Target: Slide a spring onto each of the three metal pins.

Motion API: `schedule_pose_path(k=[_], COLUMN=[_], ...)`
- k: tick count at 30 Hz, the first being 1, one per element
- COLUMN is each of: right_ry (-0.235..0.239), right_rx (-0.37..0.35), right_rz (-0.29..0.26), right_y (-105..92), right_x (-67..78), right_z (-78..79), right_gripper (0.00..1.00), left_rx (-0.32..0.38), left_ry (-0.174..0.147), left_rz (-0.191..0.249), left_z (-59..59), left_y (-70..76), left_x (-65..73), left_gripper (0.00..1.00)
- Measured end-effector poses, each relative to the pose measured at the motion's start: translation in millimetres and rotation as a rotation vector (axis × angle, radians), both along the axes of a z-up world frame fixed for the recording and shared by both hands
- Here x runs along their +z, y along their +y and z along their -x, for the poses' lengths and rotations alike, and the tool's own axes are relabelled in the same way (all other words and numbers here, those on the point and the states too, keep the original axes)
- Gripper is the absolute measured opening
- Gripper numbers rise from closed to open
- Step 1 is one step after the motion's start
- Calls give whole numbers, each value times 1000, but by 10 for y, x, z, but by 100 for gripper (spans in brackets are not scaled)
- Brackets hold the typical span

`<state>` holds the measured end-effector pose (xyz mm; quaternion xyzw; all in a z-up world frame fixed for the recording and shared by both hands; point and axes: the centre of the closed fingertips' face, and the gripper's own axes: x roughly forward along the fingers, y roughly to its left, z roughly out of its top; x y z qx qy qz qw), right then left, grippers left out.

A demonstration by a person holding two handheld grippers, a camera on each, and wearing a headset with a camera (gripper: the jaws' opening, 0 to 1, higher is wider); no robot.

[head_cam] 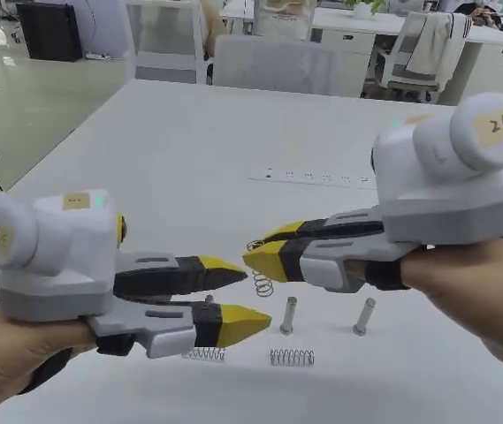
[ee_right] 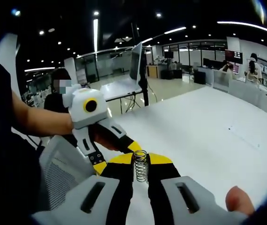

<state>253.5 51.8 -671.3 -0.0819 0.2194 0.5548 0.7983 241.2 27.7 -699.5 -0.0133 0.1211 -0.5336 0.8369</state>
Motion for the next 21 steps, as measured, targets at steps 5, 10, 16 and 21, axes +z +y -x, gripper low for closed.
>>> schedule_pose_path(k=[5,10,16,21], right_ry=[5,11,21,27], right_rx=[2,7,8,7], right_rz=[-15,-25,-34,-37], right_y=[29,62,71,61], right_x=[13,19,2,-20], right_z=[15,36,41,46], right_gripper=[8,8,8,8], left_rx=[5,20,16,15], left_ry=[17,22,21,12], left_rz=[26,39,38,30], left_z=[-7,-36,-45,-58], left_y=[-11,0,-21,-25], left_x=[-4,-4,-22,-44], left_gripper=[21,16,12,6])
